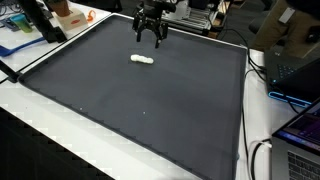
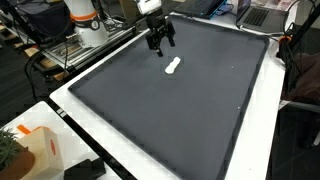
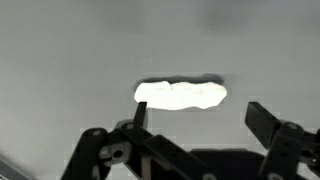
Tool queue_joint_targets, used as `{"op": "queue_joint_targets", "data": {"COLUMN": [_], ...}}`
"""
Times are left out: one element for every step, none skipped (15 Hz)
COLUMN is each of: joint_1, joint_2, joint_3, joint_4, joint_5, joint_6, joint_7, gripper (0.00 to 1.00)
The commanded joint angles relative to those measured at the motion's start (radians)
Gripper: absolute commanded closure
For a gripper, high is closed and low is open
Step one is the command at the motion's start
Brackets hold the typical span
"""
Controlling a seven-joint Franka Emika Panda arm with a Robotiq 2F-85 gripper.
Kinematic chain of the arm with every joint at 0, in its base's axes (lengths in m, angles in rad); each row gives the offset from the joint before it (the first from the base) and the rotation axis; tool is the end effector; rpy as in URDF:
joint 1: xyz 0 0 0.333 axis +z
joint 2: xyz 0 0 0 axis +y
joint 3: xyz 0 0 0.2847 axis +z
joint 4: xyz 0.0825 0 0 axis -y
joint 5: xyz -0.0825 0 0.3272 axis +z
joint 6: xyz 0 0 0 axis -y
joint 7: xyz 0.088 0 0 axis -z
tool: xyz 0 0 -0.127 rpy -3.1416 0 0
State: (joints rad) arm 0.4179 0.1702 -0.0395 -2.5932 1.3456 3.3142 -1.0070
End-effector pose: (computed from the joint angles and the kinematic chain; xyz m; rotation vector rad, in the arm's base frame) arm 0.4019 0.0455 0.2335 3.0469 0.0143 0.6979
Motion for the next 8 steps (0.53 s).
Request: {"op": "queue_joint_targets", "data": {"joint_1": [0.028, 0.03, -0.089, -0.096, 0.018, 0.017, -0.107, 0.019], "joint_2": [-0.045, -0.05, -0.065, -0.08, -0.091, -0.106, -0.125, -0.125], "joint_3": [-0.044, -0.052, 0.054, 0.053, -0.055, -0.056, 0.046, -0.065], "joint_4": [-0.09, -0.112, -0.158, -0.175, -0.165, -0.181, -0.219, -0.186], "joint_5": [-0.086, -0.117, -0.285, -0.337, -0.251, -0.28, -0.452, -0.333], "joint_6": [-0.048, -0.057, -0.039, -0.043, -0.073, -0.081, -0.07, -0.099], "joint_7": [0.038, 0.059, 0.199, 0.219, 0.127, 0.145, 0.284, 0.162], "gripper": [0.0, 0.0, 0.0, 0.0, 0.0, 0.0, 0.0, 0.0]}}
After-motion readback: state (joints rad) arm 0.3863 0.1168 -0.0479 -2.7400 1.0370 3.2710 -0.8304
